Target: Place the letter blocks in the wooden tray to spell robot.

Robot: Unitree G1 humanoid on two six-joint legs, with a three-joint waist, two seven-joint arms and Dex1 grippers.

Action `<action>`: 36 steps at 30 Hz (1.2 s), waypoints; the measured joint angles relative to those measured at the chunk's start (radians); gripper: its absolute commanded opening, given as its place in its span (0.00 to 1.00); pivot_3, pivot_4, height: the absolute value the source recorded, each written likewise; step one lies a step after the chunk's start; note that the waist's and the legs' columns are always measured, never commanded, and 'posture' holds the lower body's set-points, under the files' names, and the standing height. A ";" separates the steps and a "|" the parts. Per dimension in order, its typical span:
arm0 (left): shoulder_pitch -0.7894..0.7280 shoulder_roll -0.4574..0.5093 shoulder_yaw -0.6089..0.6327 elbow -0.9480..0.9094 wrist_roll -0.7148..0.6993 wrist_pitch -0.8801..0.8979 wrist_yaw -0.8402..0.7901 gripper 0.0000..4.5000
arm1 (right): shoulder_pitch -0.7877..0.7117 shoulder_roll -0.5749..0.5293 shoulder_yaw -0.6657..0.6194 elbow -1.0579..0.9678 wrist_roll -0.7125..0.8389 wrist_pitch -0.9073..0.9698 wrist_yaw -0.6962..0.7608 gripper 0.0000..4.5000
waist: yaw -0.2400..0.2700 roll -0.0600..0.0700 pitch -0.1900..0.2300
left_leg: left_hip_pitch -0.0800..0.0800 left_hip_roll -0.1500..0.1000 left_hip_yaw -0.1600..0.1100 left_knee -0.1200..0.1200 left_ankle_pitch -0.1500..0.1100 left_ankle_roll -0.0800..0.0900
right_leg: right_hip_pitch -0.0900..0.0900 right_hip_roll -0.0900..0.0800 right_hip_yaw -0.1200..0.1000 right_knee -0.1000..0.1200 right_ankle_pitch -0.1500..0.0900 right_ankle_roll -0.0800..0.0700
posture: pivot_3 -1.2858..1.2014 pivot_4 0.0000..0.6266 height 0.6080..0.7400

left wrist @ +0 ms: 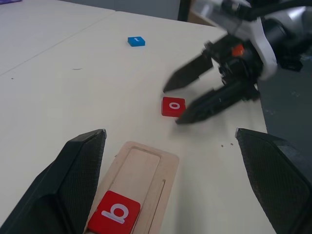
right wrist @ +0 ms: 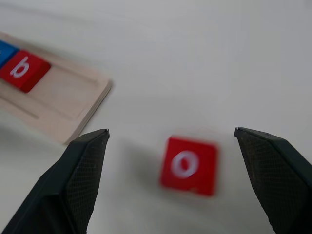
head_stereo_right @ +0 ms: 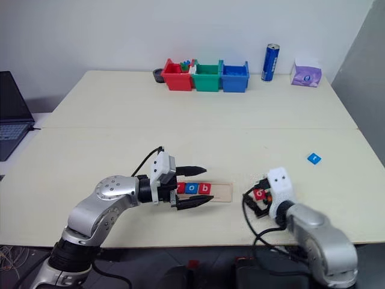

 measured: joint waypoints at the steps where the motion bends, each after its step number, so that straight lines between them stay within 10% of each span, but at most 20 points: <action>1: -0.001 -0.007 0.000 0.004 0.000 -0.007 0.000 1.00 | -0.026 -0.072 -0.007 0.059 0.006 -0.088 0.072 0.99 | 0.000 -0.001 0.000 | 0.000 0.000 0.001 0.000 0.000 0.000 | 0.000 0.000 0.000 0.000 0.000 0.000 | 0.52 0.24 1.00; 13: -0.037 -0.023 -0.012 0.036 0.001 -0.015 -0.042 1.00 | -0.181 -0.285 0.127 0.758 -0.054 -1.010 0.725 0.99 | 0.000 -0.002 0.001 | 0.000 0.001 0.002 0.000 0.000 0.001 | 0.000 0.001 0.000 0.001 0.002 -0.006 | 0.52 0.24 1.00; 27: -0.031 -0.015 -0.011 0.029 0.000 0.006 -0.038 1.00 | -0.331 -0.230 0.255 1.148 -0.152 -1.408 0.867 0.99 | 0.003 -0.002 0.001 | 0.001 0.002 0.000 0.001 0.000 0.000 | 0.002 -0.001 0.001 0.002 0.003 -0.006 | 0.52 0.24 1.00; 36: -0.020 -0.013 -0.011 0.021 -0.002 0.018 -0.040 1.00 | -0.330 -0.226 0.266 1.169 -0.149 -1.389 0.901 0.40 | 0.003 -0.002 0.002 | 0.017 0.001 0.000 0.000 0.000 0.000 | 0.018 -0.001 0.001 0.000 0.002 -0.006 | 0.52 0.24 1.00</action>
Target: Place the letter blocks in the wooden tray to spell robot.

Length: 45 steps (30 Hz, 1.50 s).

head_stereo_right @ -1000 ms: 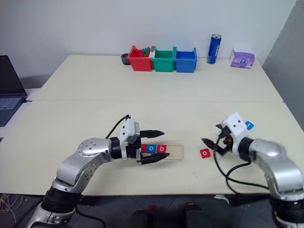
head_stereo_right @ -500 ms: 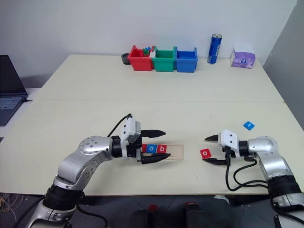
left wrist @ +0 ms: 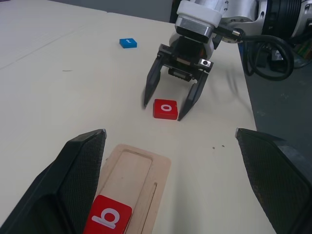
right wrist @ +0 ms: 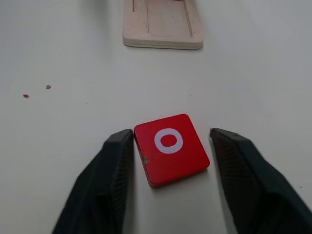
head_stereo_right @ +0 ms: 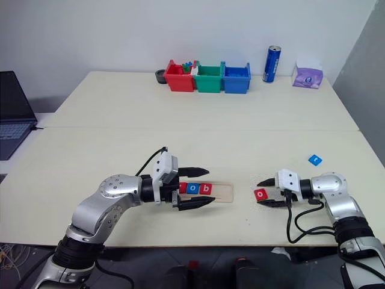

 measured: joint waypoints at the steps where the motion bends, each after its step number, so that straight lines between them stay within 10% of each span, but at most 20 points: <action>1: -0.002 0.000 0.000 0.000 0.000 0.000 0.000 1.00 | 0.000 0.000 0.000 -0.001 0.002 0.010 0.003 0.34 | 0.000 0.000 0.000 | 0.000 0.000 0.000 0.000 0.000 0.000 | 0.000 0.000 0.000 0.000 0.000 0.000 | 0.52 0.24 1.00; 10: -0.003 0.017 0.004 0.000 -0.002 -0.009 -0.015 1.00 | 0.038 0.003 -0.016 -0.142 0.039 0.177 -0.025 0.32 | -0.003 0.001 0.000 | -0.001 0.001 -0.001 -0.001 0.000 0.000 | -0.002 0.000 0.001 0.001 0.000 0.000 | 0.52 0.24 1.00; 20: 0.123 0.242 0.165 0.092 -0.004 -0.218 -0.199 1.00 | 0.037 0.150 0.014 -0.583 0.162 0.600 -0.228 0.32 | 0.004 0.005 0.004 | -0.002 0.001 -0.005 -0.002 0.000 0.000 | -0.003 0.001 -0.003 0.000 -0.002 -0.002 | 0.52 0.24 1.00; 45: 0.114 0.223 0.176 0.175 0.025 -0.300 -0.218 1.00 | -0.013 0.234 0.154 -0.368 -0.052 0.427 -0.334 0.32 | -0.001 -0.003 0.013 | -0.003 0.001 -0.003 -0.003 0.000 0.000 | -0.004 -0.004 -0.003 0.001 -0.003 0.001 | 0.52 0.24 1.00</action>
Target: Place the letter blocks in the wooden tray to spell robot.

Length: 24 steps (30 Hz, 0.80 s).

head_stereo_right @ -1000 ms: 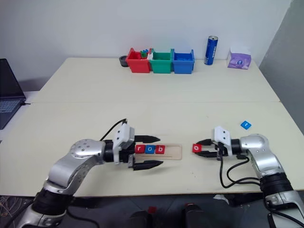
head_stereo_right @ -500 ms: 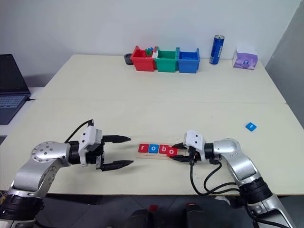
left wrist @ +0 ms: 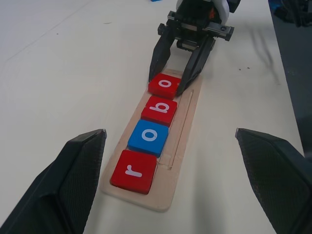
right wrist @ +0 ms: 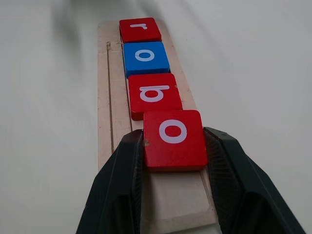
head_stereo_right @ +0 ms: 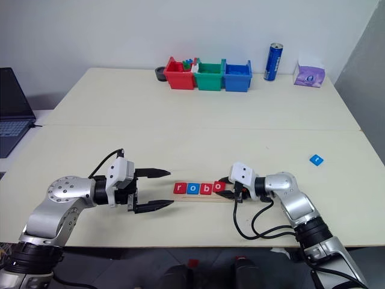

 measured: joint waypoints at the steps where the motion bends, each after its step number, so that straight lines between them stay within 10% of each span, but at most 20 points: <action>1: -0.002 -0.001 0.000 0.001 0.000 -0.003 -0.001 1.00 | 0.000 0.000 0.000 0.000 0.000 0.000 0.005 0.32 | 0.000 0.000 0.000 | 0.000 0.000 0.000 0.000 0.000 0.000 | 0.000 0.000 0.000 0.000 0.000 0.000 | 0.52 0.24 1.00; 24: -0.061 -0.028 -0.039 0.042 0.012 -0.014 -0.005 1.00 | -0.028 -0.011 0.002 0.027 0.004 0.007 0.065 0.32 | 0.000 0.000 0.001 | 0.000 0.000 0.000 0.000 0.000 0.000 | 0.000 0.000 0.000 0.000 0.000 0.000 | 0.52 0.24 1.00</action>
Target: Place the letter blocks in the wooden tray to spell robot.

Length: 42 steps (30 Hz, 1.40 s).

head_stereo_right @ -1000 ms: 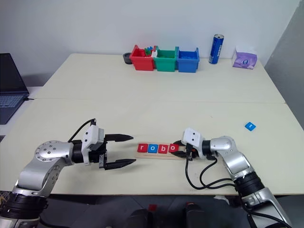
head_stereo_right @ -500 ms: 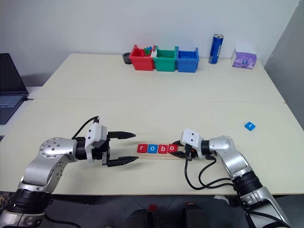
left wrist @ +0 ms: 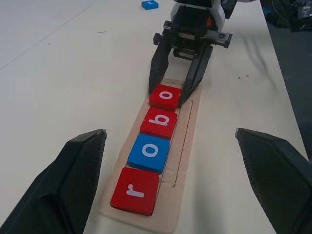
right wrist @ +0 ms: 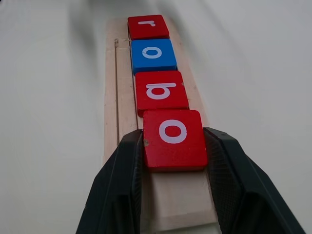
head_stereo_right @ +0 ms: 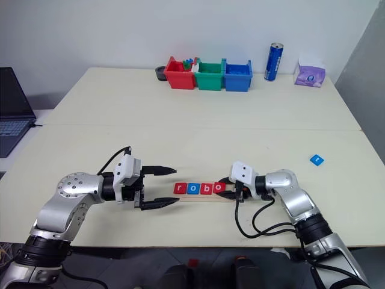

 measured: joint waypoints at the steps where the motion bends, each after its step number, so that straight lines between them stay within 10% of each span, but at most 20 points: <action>1: -0.001 0.000 0.000 0.000 0.001 0.000 0.000 1.00 | 0.000 -0.002 -0.001 0.000 0.002 0.002 0.003 0.32 | 0.000 0.000 0.000 | 0.000 0.000 0.000 0.000 0.000 0.000 | 0.000 0.000 0.000 0.000 0.000 0.000 | 0.52 0.24 1.00; 6: -0.005 -0.009 -0.001 0.005 0.006 -0.002 0.000 1.00 | -0.003 -0.009 -0.003 0.000 0.007 0.009 0.020 0.32 | 0.000 0.000 0.001 | 0.000 0.000 0.000 0.000 0.000 0.000 | 0.000 0.000 0.000 0.000 0.000 0.000 | 0.52 0.24 1.00; 15: -0.016 -0.023 -0.006 0.021 0.015 -0.004 0.001 1.00 | -0.009 -0.008 -0.003 0.000 0.008 0.027 0.020 0.99 | 0.000 0.000 0.003 | 0.000 0.000 0.000 0.000 0.000 0.000 | 0.000 0.000 0.000 0.000 0.000 0.000 | 0.52 0.24 1.00; 26: -0.020 -0.039 -0.014 0.021 0.023 -0.004 0.002 1.00 | -0.013 -0.022 -0.072 -0.076 0.079 0.122 0.019 0.99 | 0.000 0.000 0.004 | 0.000 0.000 -0.002 0.000 0.000 0.000 | 0.000 0.000 0.000 0.000 0.000 0.000 | 0.52 0.24 1.00; 39: -0.019 -0.044 -0.018 0.021 0.023 -0.004 0.001 1.00 | 0.081 -0.085 -0.071 -0.093 0.055 0.045 0.028 0.03 | 0.000 0.000 0.004 | 0.000 0.000 -0.002 0.000 0.000 0.000 | 0.000 0.000 0.000 0.000 0.000 0.000 | 0.52 0.24 1.00; 42: -0.019 -0.044 -0.018 0.021 0.023 -0.003 0.000 1.00 | 0.082 -0.084 -0.062 -0.090 0.041 0.026 0.021 0.01 | 0.000 0.000 0.004 | 0.000 0.000 -0.002 0.000 0.000 0.000 | 0.000 0.000 0.000 0.000 0.000 0.000 | 0.52 0.24 1.00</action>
